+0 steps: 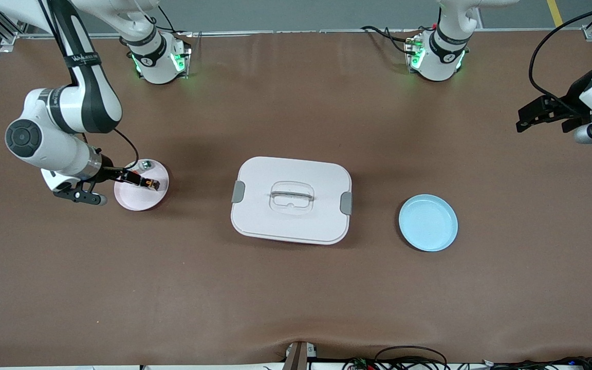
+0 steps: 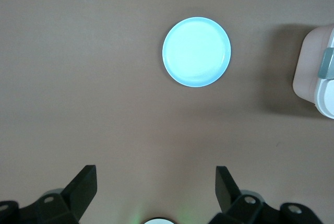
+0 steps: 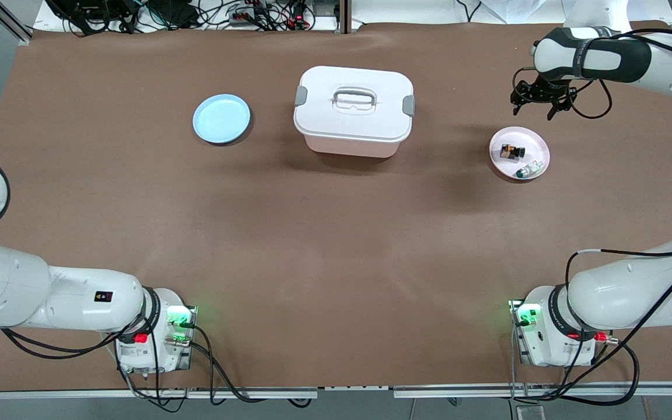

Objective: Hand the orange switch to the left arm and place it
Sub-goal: 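Move the right gripper down over the orange switch on the white plate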

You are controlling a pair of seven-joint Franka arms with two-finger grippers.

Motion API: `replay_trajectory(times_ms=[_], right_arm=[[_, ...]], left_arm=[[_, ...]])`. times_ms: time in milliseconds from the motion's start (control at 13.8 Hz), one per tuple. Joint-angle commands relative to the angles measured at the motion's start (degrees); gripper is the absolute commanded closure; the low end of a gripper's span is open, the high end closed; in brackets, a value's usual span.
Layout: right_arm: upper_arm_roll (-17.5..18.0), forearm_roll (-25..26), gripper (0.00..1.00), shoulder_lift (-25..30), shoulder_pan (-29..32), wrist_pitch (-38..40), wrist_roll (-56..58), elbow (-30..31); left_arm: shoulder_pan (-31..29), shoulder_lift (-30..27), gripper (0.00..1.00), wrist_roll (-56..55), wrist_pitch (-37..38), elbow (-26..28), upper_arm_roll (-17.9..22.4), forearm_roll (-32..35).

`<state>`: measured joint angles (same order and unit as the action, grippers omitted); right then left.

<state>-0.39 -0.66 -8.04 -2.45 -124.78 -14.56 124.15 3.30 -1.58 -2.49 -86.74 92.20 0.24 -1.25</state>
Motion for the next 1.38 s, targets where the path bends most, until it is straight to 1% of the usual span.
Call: replay_trajectory(times_ms=[0, 218, 290, 435, 870, 1088, 1306], right_arm=[[0.0, 1.4, 0.00, 1.6, -0.4, -1.9, -2.2, 2.8], [0.0, 1.4, 0.00, 1.5, 0.3, -8.9, -2.3, 7.8], [0.0, 1.4, 0.00, 1.4, 0.3, -9.9, -3.0, 8.5], [0.0, 1.4, 0.00, 0.7, -0.2, -10.0, -6.6, 8.6], [0.0, 1.6, 0.00, -3.8, -0.3, -12.1, -11.5, 8.5], [0.0, 1.6, 0.00, -7.0, -0.4, -16.3, -12.0, 8.8], [0.0, 1.6, 0.00, -7.6, -2.1, -16.4, -13.7, 9.0]], left_arm=[[-0.2, 0.0, 0.00, 0.6, 0.9, -0.4, 0.1, -0.6], [-0.2, 0.0, 0.00, 0.6, 0.9, -0.4, 0.1, -0.6], [-0.1, 0.1, 0.00, 0.6, 0.9, -0.4, 0.1, -0.6], [-0.3, 0.0, 0.00, 0.9, 0.9, -0.4, 0.2, -0.6], [-0.8, 0.0, 0.00, 0.7, 0.9, -0.4, 0.2, -1.6], [-0.9, 0.0, 0.00, 0.9, 0.9, -0.4, 0.2, -1.6], [-1.5, 0.0, 0.00, 1.2, 0.9, -0.4, 0.2, -1.6]])
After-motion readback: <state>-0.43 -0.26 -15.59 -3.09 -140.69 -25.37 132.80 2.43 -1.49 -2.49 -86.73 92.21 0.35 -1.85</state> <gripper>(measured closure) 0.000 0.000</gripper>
